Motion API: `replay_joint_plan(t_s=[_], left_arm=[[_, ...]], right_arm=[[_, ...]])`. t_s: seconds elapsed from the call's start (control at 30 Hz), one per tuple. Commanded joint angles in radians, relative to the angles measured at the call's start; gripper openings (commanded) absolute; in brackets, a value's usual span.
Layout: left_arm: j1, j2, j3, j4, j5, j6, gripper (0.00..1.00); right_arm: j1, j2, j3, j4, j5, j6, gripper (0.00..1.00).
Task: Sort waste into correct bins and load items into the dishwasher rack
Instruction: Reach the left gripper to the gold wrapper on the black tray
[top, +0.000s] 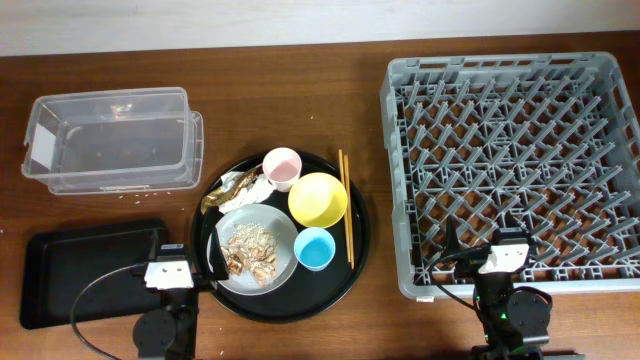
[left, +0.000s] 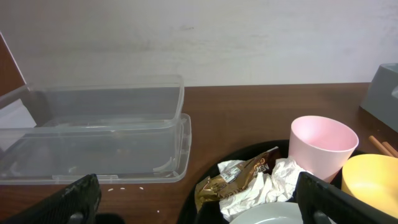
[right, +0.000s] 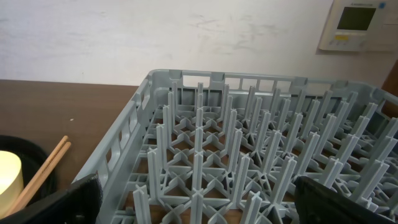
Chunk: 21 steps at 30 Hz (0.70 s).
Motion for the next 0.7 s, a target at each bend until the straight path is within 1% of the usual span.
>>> replay_joint_plan(t_s=[0.0,0.47,0.5,0.53,0.57,0.6,0.63,0.67], left_arm=[[0.005,-0.007,-0.005,-0.002,0.008,0.019,0.99],[0.005,-0.007,-0.005,0.004,0.008,0.019,0.99],[0.005,-0.007,-0.005,0.043,0.085,-0.025,0.99],[0.005,-0.007,-0.005,0.072,0.276,-0.083,0.99],[0.005,-0.007,-0.005,0.119,0.511,-0.083,0.99],[0.005,-0.007,-0.005,0.166,0.678,-0.083,0.99],[0.005,-0.007,-0.005,0.211,0.722,-0.083,0.99],[0.005,-0.007,-0.005,0.294,0.723,-0.083,0.99]], right_arm=[[-0.007,-0.006,-0.008,-0.004,0.005,-0.007,0.99],[-0.007,-0.006,-0.008,-0.004,0.005,-0.007,0.99],[-0.007,-0.006,-0.008,-0.004,0.005,-0.007,0.99],[-0.007,-0.006,-0.008,-0.004,0.005,-0.007,0.99],[-0.007,-0.006,-0.008,-0.004,0.005,-0.007,0.99],[-0.007,-0.006,-0.008,-0.004,0.005,-0.007,0.99],[-0.007,-0.006,-0.008,-0.004,0.005,-0.007,0.99],[-0.007,-0.006,-0.008,-0.004,0.005,-0.007,0.99]])
